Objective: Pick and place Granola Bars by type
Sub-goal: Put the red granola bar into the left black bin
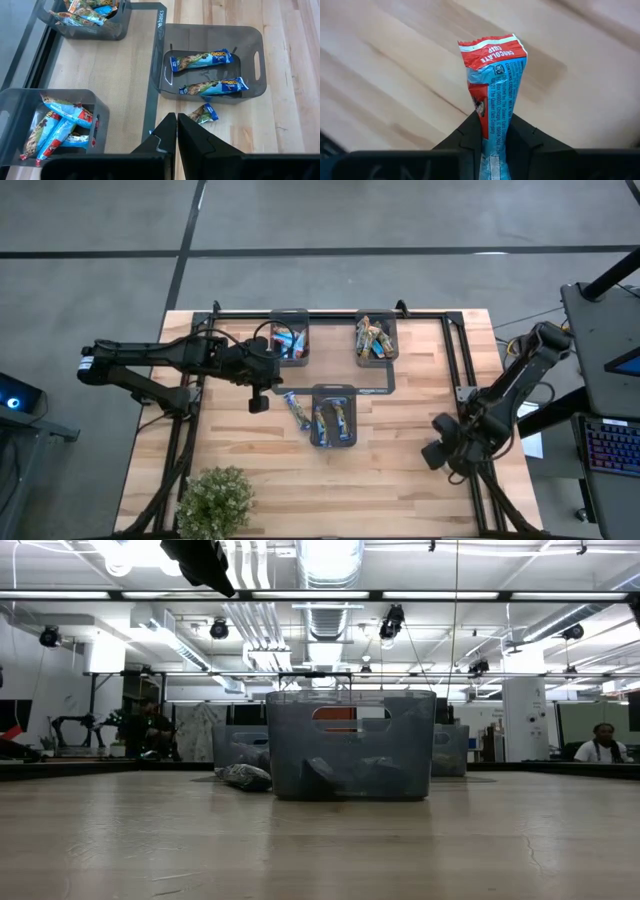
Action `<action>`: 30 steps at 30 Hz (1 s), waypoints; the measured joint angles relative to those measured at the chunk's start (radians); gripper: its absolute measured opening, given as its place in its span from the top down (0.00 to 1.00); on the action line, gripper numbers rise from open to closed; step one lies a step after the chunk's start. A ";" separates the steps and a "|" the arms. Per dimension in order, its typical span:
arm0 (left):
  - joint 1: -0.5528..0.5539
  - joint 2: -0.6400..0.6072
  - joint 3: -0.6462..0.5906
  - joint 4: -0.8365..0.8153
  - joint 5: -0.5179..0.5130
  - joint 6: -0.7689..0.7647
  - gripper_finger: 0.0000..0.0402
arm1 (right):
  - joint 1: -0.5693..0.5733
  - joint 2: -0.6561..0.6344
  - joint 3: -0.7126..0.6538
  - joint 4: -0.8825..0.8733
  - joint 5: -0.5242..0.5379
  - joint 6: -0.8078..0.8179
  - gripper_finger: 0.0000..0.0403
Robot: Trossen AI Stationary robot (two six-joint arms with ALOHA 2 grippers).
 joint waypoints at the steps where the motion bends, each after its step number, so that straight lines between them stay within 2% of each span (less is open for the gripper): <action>1: 0.000 0.000 0.000 0.000 0.000 0.000 1.00 | -0.015 -0.001 0.012 0.000 0.025 -0.023 0.87; 6: 0.000 0.000 0.000 0.000 0.000 0.010 1.00 | -0.114 0.001 0.068 -0.003 0.066 -0.166 0.87; 30: 0.000 0.000 0.000 0.000 0.000 0.011 1.00 | -0.677 0.010 0.360 -0.001 0.063 -0.857 0.87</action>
